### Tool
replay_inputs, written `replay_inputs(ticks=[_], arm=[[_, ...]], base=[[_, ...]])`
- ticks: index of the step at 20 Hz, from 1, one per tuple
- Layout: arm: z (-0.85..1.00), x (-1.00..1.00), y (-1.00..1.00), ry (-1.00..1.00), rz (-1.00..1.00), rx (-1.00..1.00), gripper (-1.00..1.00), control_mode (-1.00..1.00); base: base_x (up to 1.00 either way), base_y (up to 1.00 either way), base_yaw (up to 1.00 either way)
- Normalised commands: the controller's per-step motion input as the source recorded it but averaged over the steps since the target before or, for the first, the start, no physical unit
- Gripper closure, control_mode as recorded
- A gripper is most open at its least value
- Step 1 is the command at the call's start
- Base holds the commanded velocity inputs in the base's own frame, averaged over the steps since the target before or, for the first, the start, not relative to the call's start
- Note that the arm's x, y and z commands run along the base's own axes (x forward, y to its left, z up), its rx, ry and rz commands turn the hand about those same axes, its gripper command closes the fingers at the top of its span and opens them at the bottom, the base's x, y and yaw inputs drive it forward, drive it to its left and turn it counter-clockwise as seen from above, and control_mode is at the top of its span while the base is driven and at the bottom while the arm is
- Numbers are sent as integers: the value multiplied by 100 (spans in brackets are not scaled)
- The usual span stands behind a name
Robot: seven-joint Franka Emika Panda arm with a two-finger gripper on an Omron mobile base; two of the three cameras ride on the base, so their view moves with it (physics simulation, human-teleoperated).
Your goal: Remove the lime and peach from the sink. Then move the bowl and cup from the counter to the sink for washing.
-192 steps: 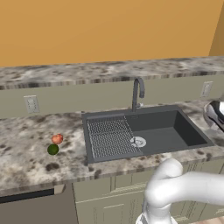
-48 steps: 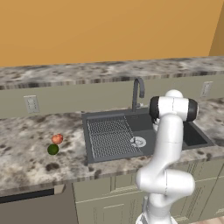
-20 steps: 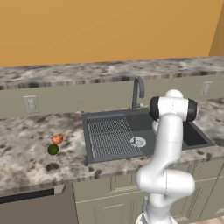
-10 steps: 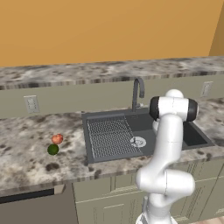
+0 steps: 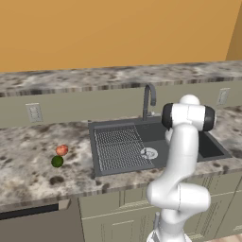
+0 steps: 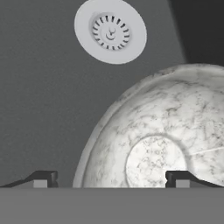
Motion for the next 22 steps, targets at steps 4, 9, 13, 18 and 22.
replay_inputs(ticks=[4, 9, 13, 18, 22], arm=[[36, -9, 0, -5, 0, 0, -100, -100], [40, -15, 0, -5, 0, -4, -100, -100], [41, -15, 1, -6, -6, -6, -100, -100], [40, -15, 5, -2, -11, -6, -100, -100], [40, -18, 9, -3, -15, -7, -100, -100]], base=[[0, 0, 0], [0, 0, 0], [0, 0, 0], [0, 0, 0], [0, 0, 0]])
